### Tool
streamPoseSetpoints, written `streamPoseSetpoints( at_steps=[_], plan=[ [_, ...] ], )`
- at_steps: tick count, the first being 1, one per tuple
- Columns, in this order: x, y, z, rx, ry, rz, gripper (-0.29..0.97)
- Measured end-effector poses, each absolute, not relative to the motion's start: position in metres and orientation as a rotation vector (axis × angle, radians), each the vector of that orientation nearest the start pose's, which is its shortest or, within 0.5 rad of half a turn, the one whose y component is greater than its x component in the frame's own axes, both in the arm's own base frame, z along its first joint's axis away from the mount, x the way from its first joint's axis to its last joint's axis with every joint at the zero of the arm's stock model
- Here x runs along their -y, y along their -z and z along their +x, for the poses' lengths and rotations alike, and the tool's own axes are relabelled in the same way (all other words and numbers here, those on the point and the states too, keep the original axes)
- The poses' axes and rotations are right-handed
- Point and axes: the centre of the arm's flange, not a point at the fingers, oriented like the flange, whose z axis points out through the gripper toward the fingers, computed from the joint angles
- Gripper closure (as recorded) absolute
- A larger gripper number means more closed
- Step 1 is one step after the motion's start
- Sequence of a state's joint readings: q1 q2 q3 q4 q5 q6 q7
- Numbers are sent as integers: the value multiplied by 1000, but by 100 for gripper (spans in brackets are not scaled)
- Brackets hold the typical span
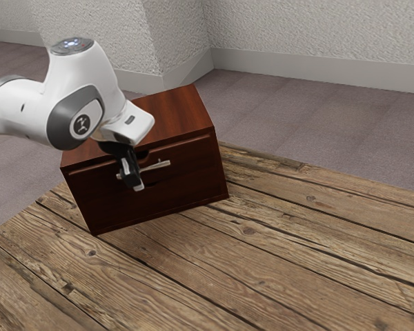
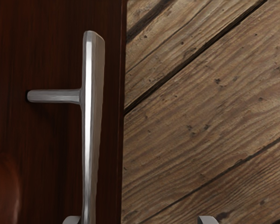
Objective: Pull the drawer handle with one arm to open the drawer
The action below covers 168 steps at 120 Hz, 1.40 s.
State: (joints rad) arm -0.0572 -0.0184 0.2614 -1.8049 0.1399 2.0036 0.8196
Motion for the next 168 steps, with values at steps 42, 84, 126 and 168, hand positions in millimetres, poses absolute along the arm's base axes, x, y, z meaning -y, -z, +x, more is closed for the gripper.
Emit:
streamPoseSetpoints(
  at_steps=[42,84,126,168],
  plan=[
    [-78,-566,563,-1029,203,-2741,42],
    [-52,-569,550,-1065,201,-2750,42],
    [-33,-572,536,-1077,189,-2757,43],
    [-15,-572,525,-1088,163,-2752,49]
  ],
)
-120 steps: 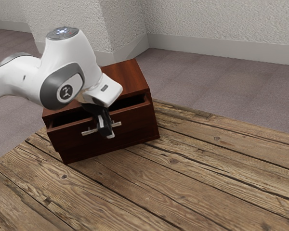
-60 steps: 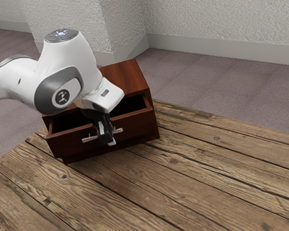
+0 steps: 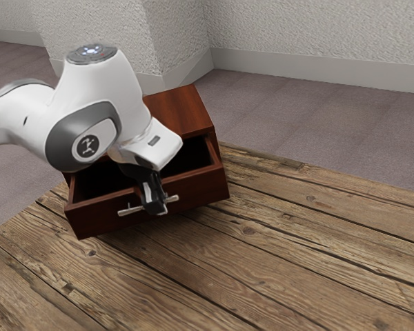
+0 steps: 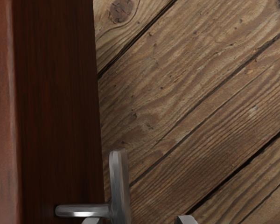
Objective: Pull the drawer handle with one arm to open the drawer
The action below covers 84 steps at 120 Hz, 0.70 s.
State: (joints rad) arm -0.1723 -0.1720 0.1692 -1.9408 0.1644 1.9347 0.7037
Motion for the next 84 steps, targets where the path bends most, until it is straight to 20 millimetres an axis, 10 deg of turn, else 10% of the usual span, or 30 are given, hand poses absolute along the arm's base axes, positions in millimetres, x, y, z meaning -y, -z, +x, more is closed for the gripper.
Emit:
streamPoseSetpoints(
  at_steps=[84],
  plan=[
    [17,-570,501,-1089,157,-2741,40]
  ],
)
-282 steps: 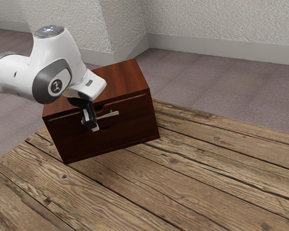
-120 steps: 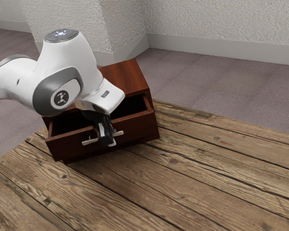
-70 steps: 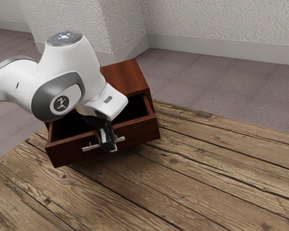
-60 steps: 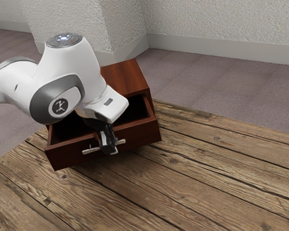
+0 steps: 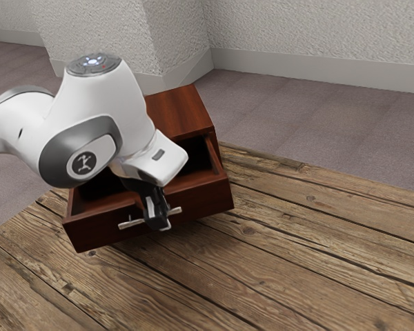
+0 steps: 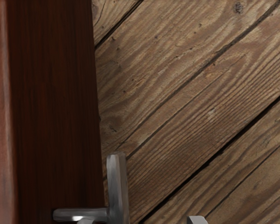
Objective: Pull the drawer handle with one arm to open the drawer
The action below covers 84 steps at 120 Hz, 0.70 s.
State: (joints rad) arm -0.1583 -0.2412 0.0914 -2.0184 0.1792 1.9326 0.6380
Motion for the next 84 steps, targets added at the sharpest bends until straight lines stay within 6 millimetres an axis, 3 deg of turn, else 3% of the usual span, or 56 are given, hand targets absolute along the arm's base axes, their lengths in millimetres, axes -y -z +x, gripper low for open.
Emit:
streamPoseSetpoints(
  at_steps=[19,37,47,69,84],
  plan=[
    [19,-570,501,-1077,156,-2740,41],
    [19,-575,501,-1069,162,-2731,51],
    [39,-583,501,-1112,192,-2704,46],
    [50,-605,502,-1119,252,-2676,41],
    [59,-633,502,-1119,309,-2650,24]
  ],
)
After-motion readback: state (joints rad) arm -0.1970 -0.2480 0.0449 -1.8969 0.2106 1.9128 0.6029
